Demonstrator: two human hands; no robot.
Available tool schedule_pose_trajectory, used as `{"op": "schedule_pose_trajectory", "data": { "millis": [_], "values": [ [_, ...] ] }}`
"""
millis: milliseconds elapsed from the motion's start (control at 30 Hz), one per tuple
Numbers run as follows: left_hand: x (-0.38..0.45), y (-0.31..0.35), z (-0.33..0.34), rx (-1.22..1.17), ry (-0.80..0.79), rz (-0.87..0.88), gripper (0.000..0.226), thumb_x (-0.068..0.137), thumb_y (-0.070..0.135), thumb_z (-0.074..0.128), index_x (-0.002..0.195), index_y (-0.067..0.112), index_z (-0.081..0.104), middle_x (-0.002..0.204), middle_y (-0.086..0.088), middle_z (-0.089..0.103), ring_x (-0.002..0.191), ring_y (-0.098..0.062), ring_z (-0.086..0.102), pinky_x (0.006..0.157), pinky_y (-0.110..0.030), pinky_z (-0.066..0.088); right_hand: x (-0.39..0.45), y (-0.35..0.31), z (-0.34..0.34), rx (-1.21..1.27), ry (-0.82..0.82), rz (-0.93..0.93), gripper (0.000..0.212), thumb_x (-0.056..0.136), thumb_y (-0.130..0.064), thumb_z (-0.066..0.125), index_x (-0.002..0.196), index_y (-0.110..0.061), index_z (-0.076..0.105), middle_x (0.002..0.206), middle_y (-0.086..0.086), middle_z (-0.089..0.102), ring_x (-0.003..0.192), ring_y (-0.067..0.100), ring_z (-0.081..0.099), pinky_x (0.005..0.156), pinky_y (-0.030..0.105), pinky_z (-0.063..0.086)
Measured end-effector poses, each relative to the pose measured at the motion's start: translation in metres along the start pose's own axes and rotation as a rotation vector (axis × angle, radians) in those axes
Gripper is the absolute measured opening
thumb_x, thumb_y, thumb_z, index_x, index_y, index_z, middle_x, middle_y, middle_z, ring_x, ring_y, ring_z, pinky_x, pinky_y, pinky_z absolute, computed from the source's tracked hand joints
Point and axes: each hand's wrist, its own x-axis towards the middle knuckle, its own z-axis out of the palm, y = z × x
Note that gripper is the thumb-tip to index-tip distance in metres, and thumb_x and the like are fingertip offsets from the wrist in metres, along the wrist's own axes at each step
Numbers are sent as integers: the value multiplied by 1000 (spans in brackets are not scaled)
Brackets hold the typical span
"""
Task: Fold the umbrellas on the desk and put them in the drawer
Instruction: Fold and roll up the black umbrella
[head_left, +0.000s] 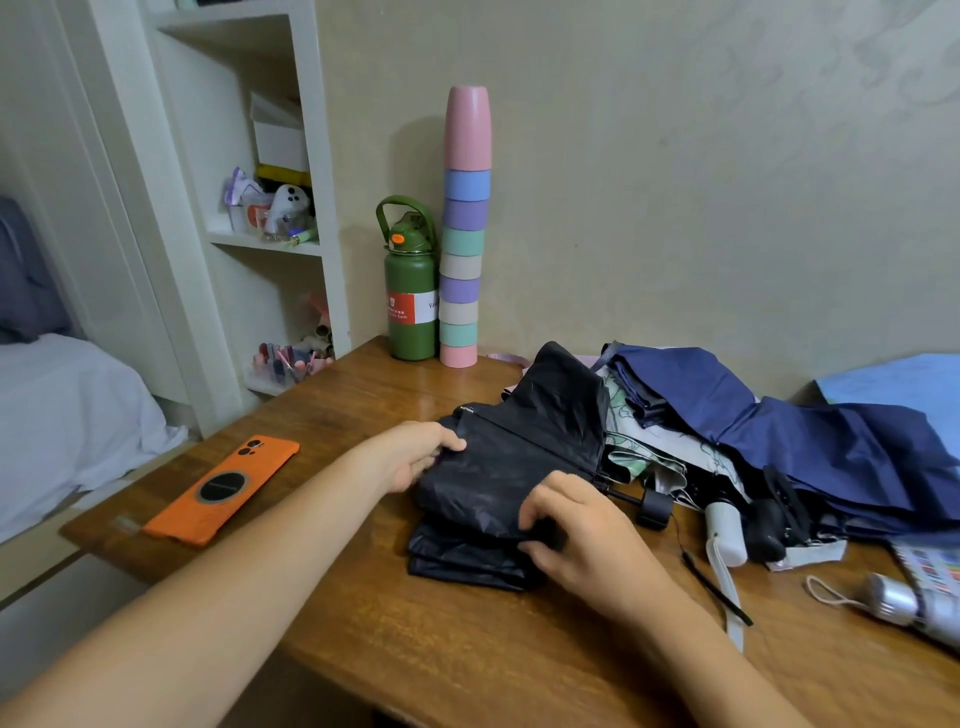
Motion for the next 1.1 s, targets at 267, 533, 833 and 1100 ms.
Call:
{"op": "schedule_pose_trajectory", "data": {
  "millis": [267, 533, 833, 1100],
  "values": [
    [5, -6, 7, 21, 79, 42, 34, 98, 14, 69, 128, 1, 59, 107, -9, 67, 98, -24, 62, 89, -38, 47, -1, 4, 6, 133, -236, -68, 15, 87, -16, 72, 95, -29, 73, 95, -15, 61, 86, 0, 59, 76, 21, 50],
    [-2, -6, 14, 121, 234, 144, 44, 91, 14, 76, 129, 2, 57, 117, -11, 64, 103, -28, 63, 79, -37, 55, -4, 7, 2, 278, -268, 29, 15, 89, -17, 73, 97, -29, 75, 94, -10, 66, 81, 12, 62, 72, 18, 49],
    [-55, -29, 23, 1275, 38, 1100, 32, 99, 24, 62, 130, 27, 66, 143, 6, 56, 138, -15, 46, 115, -38, 38, -3, 5, 0, 334, -291, 111, 12, 86, -16, 76, 91, -27, 73, 91, -15, 64, 75, 9, 59, 69, 14, 43],
    [-40, -75, 12, 1433, -237, 865, 57, 110, 52, 25, 163, 44, 3, 169, 19, -16, 153, -2, -22, 128, -41, -8, -5, 4, -7, 373, -325, 103, 6, 86, -23, 80, 87, -28, 76, 89, -8, 63, 76, 13, 60, 71, 19, 46]
  ]
}}
